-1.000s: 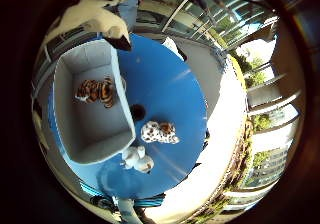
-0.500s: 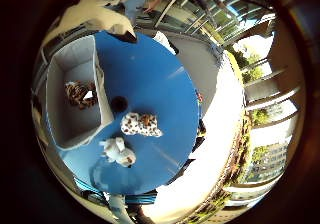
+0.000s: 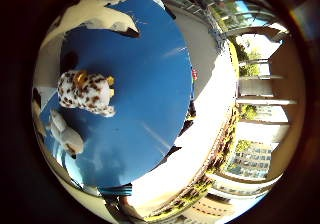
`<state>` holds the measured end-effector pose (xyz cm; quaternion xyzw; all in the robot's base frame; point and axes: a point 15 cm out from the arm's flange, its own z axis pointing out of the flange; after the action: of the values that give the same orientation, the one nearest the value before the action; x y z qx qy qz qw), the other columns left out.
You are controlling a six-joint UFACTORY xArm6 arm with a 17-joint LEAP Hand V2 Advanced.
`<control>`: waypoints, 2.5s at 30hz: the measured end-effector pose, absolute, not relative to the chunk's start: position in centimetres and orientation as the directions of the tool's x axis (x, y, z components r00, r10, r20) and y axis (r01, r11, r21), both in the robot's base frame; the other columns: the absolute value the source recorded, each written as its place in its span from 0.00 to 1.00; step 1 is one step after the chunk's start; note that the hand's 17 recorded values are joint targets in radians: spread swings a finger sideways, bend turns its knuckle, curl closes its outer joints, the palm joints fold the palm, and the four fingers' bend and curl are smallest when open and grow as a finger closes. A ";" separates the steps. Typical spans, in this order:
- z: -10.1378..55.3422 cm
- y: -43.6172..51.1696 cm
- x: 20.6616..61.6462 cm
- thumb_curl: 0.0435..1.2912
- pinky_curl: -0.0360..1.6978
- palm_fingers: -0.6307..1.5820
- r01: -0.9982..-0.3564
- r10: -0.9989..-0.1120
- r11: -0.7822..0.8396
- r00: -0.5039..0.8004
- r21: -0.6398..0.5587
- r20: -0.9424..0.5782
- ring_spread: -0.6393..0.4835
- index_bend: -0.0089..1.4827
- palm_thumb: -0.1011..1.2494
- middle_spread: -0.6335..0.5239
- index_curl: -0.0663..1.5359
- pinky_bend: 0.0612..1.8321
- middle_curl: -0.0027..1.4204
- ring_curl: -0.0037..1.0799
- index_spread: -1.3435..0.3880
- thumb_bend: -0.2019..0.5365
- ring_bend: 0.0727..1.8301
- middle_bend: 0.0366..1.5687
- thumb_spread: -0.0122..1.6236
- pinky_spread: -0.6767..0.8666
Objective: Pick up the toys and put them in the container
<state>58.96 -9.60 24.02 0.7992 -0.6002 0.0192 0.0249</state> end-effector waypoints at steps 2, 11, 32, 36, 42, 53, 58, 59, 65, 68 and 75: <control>22.2 -9.4 59.0 0.32 0.16 0.39 -0.958 -0.957 -0.283 0.285 0.044 0.051 0.84 0.13 0.53 0.61 0.21 0.48 0.25 0.28 0.70 0.23 0.28 0.10 0.66 0.78; 16.1 -9.8 58.8 0.32 0.14 0.43 -0.938 -0.942 -0.312 0.326 0.149 0.082 0.85 0.12 0.54 0.59 0.21 0.47 0.25 0.27 0.73 0.23 0.28 0.10 0.65 0.79; 18.6 -12.9 52.5 0.40 0.25 0.80 -0.868 -0.920 -0.295 0.371 0.400 0.128 0.58 0.44 0.74 0.42 0.39 0.78 0.52 0.55 0.50 0.34 0.70 0.68 0.62 0.63; 23.3 -13.6 50.8 0.44 0.28 0.76 -0.876 -0.926 -0.281 0.355 0.393 0.131 0.54 0.49 0.79 0.41 0.45 0.83 0.57 0.60 0.46 0.34 0.74 0.74 0.62 0.60; 31.1 -13.6 47.6 0.49 0.32 0.72 -0.875 -0.917 -0.312 0.380 0.371 0.124 0.51 0.53 0.80 0.41 0.53 0.88 0.61 0.65 0.43 0.31 0.78 0.79 0.63 0.57; 44.8 -6.5 44.2 0.57 0.38 0.67 -0.900 -0.885 -0.422 0.434 0.104 0.169 0.48 0.54 0.80 0.41 0.71 0.93 0.65 0.70 0.40 0.26 0.83 0.86 0.65 0.53; 47.9 0.0 45.3 0.59 0.39 0.66 -0.886 -0.888 -0.454 0.443 -0.090 0.121 0.48 0.53 0.79 0.41 0.76 0.93 0.66 0.71 0.39 0.25 0.84 0.87 0.65 0.53; 48.3 1.4 45.9 0.60 0.40 0.66 -0.882 -0.891 -0.452 0.440 -0.132 0.111 0.48 0.53 0.79 0.42 0.78 0.93 0.66 0.71 0.38 0.25 0.84 0.87 0.65 0.53; 48.8 9.4 49.6 0.63 0.41 0.66 -0.859 -0.904 -0.423 0.422 -0.290 0.067 0.48 0.52 0.79 0.42 0.82 0.92 0.66 0.72 0.38 0.25 0.84 0.88 0.64 0.52; 47.1 12.9 51.8 0.64 0.42 0.66 -0.855 -0.908 -0.410 0.416 -0.317 0.052 0.48 0.52 0.78 0.42 0.84 0.92 0.66 0.72 0.38 0.25 0.84 0.88 0.64 0.52; 41.4 19.9 56.9 0.65 0.43 0.67 -0.857 -0.922 -0.365 0.387 -0.364 0.013 0.48 0.51 0.74 0.42 0.87 0.91 0.65 0.72 0.37 0.23 0.83 0.88 0.62 0.52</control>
<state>56.86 19.86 41.45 0.8189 -0.5431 0.1081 -0.1508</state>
